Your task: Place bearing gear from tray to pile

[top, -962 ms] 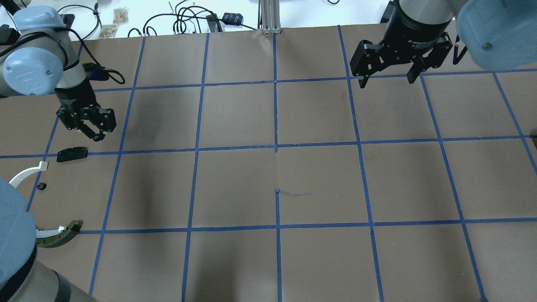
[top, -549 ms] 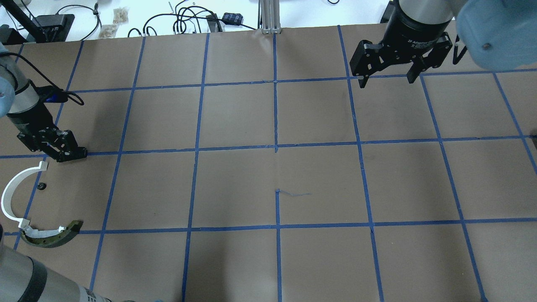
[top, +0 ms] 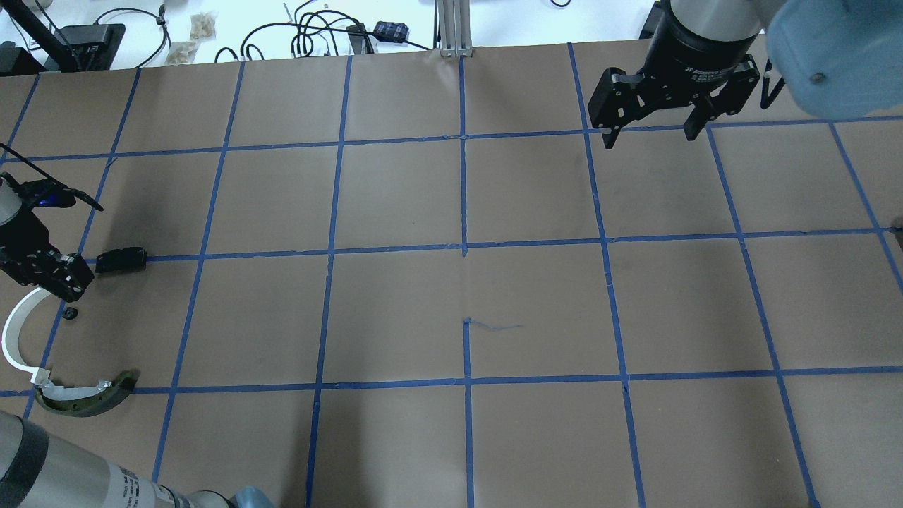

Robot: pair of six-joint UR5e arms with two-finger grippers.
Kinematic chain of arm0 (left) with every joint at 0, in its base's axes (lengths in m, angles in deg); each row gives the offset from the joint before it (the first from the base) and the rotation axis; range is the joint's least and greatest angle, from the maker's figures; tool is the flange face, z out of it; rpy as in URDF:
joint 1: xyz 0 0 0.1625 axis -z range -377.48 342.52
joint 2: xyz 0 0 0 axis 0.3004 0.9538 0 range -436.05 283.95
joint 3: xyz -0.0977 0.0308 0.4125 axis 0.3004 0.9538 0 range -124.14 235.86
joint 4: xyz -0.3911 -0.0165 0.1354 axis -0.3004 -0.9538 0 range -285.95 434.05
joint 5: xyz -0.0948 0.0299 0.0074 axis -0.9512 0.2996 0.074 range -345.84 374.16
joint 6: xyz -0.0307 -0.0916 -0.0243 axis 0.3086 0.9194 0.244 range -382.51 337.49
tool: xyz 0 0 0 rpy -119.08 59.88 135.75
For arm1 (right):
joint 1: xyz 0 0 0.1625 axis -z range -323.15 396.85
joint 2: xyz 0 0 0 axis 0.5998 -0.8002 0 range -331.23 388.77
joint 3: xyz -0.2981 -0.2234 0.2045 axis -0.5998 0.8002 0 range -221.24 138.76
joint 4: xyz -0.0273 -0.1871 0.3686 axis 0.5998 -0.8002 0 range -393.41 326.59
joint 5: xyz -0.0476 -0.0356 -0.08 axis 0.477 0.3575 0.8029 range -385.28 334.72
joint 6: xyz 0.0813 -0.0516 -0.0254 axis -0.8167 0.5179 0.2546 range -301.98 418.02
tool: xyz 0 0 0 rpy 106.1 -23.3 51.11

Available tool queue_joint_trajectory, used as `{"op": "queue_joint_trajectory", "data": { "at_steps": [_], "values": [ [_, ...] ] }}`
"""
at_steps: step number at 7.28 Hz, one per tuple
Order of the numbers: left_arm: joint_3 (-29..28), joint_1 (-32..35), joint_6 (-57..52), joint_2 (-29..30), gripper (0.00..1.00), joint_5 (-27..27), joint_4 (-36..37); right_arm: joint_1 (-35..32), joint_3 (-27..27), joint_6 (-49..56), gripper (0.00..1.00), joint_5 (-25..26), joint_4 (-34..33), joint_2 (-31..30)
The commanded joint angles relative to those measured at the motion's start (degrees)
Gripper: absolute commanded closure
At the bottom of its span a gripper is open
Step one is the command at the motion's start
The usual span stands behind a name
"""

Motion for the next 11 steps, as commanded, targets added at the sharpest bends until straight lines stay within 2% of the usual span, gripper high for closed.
{"op": "queue_joint_trajectory", "data": {
  "at_steps": [1,3,4,7,9,10,11],
  "values": [
    [0.12,-0.65,-1.51,1.47,1.00,0.16,1.90,0.00,-0.03,0.00,0.00,-0.01,0.00,0.00],
    [0.12,-0.65,-1.34,2.35,1.00,0.16,1.90,0.00,-0.03,0.00,0.00,-0.10,0.00,0.00],
    [0.12,-0.65,-1.25,2.44,0.92,0.25,1.90,0.00,-0.03,0.09,0.00,-0.01,0.00,0.00],
    [0.04,-0.65,-0.90,3.66,0.88,2.61,3.47,0.00,-0.03,0.09,0.00,-0.28,0.00,0.00],
    [0.12,-0.65,-0.99,3.93,0.74,2.54,3.48,0.00,-0.03,0.09,0.00,-0.28,0.00,0.09],
    [0.12,-0.65,-0.90,4.02,0.52,2.54,3.48,0.00,-0.03,0.09,0.00,-0.36,0.00,0.00],
    [0.04,-0.65,-0.81,4.02,0.15,2.54,3.57,0.00,-0.03,0.09,0.00,-0.28,0.00,0.00]
  ]
}}
